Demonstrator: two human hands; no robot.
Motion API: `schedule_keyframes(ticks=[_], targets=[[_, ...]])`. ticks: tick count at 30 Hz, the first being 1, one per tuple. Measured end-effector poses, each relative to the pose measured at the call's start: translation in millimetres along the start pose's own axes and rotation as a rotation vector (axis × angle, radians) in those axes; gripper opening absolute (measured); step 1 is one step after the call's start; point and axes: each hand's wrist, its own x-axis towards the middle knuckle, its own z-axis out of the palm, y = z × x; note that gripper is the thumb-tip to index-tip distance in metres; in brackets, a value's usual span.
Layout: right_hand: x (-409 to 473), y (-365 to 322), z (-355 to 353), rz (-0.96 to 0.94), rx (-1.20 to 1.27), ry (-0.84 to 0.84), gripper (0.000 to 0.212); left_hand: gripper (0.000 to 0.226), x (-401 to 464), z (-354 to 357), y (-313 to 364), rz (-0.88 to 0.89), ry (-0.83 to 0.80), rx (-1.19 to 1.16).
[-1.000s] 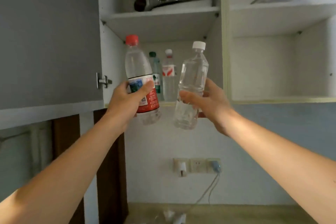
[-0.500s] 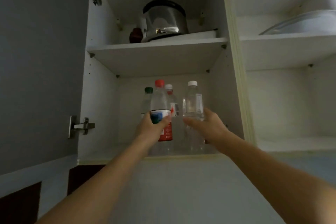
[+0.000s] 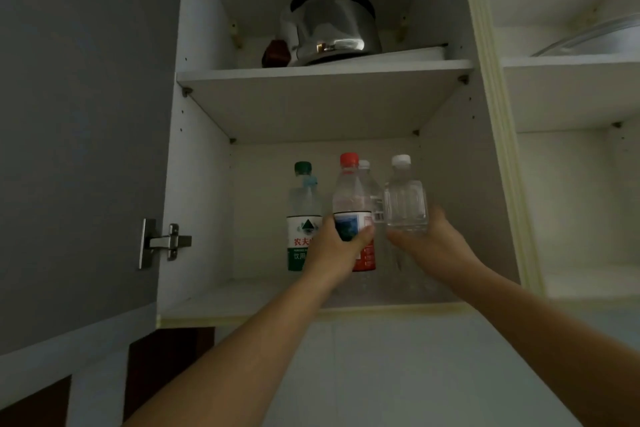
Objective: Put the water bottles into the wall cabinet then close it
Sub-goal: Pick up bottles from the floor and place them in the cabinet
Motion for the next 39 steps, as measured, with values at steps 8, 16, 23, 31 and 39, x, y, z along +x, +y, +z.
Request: schedule_keyframes(ticks=[8, 16, 23, 31, 39], targets=[[-28, -9, 32, -0.395, -0.532, 0.348, 0.102, 0.047, 31, -81, 4, 0.219, 0.405, 0.330], [-25, -1, 65, -0.274, -0.641, 0.235, 0.121, 0.056, 55, -73, -39, -0.157, -0.012, 0.067], [-22, 2, 60, -0.282, -0.581, 0.214, 0.121, 0.039, 72, -105, -42, -0.210, -0.022, 0.190], [-20, 16, 52, -0.329, -0.458, 0.204, 0.127, 0.059, 92, -135, -86, -0.276, 0.114, 0.337], [-24, 16, 51, -0.356, -0.465, 0.236, 0.118, 0.131, 106, -133, -88, -0.139, 0.129, 0.643]])
